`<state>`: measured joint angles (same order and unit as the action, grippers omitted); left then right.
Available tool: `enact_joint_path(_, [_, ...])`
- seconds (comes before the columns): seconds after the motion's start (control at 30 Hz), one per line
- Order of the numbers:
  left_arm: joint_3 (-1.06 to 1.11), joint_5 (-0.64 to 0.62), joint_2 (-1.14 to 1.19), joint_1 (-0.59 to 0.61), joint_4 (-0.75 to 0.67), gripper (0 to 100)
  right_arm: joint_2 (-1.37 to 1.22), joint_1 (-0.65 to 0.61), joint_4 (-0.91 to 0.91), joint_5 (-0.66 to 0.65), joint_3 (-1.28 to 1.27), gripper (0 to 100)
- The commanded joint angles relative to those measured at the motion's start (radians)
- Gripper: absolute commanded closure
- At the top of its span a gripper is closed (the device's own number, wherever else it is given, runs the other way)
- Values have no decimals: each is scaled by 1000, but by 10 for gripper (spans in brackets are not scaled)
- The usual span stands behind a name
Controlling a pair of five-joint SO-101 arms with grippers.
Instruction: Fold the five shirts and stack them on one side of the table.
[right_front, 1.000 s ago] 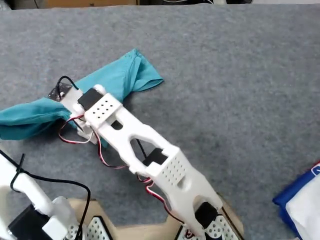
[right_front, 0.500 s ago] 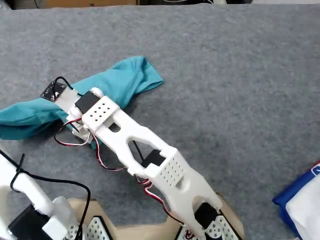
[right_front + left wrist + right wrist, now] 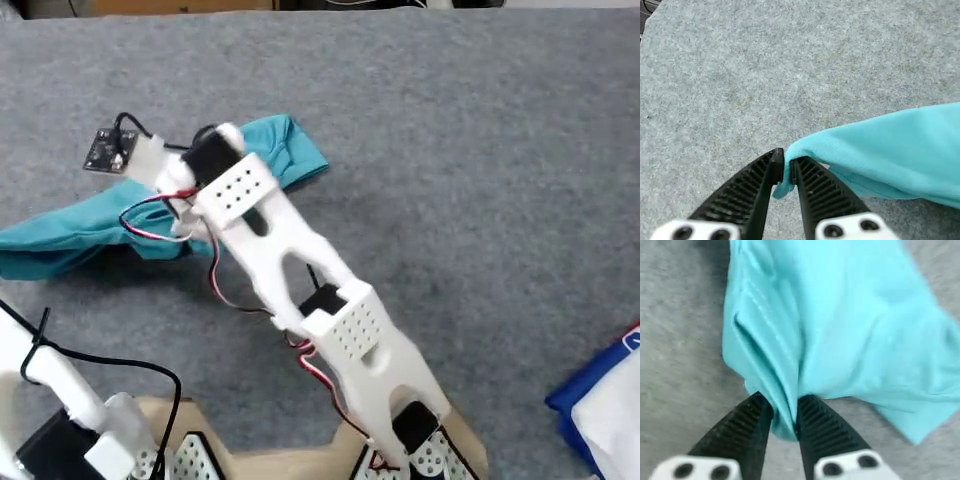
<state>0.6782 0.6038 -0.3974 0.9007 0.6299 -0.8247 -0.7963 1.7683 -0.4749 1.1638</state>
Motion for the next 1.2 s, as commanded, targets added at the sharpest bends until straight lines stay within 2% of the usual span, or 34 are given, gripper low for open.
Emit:
enact_joint_path(0.0, [-3,8,-13,5,-8,980,81,16,15,-173,58,992])
enact_joint_path(0.1, [-2,8,-13,5,-8,980,61,-10,8,-316,51,992])
enact_joint_path(0.17, [-2,8,-13,5,-8,980,2,-36,-41,-358,51,992])
enact_joint_path(0.37, [-2,8,-13,5,-8,980,-234,-108,-342,-371,84,991])
enact_joint_path(0.53, [-2,8,-13,6,-8,980,-326,-170,-437,-367,185,980])
enact_joint_path(0.63, [-3,8,-13,6,-8,980,-354,-174,-396,-358,243,865])
enact_joint_path(0.73, [-3,8,-13,6,-8,980,-351,-171,-255,-319,302,727])
enact_joint_path(0.8, [-2,8,-13,5,-8,980,-343,-159,-169,-315,351,675])
enact_joint_path(1.0, [-2,8,-13,3,-8,980,-314,-102,11,-293,510,673])
enact_joint_path(1.17, [-2,8,-13,-3,-8,980,-228,-71,14,-290,458,710])
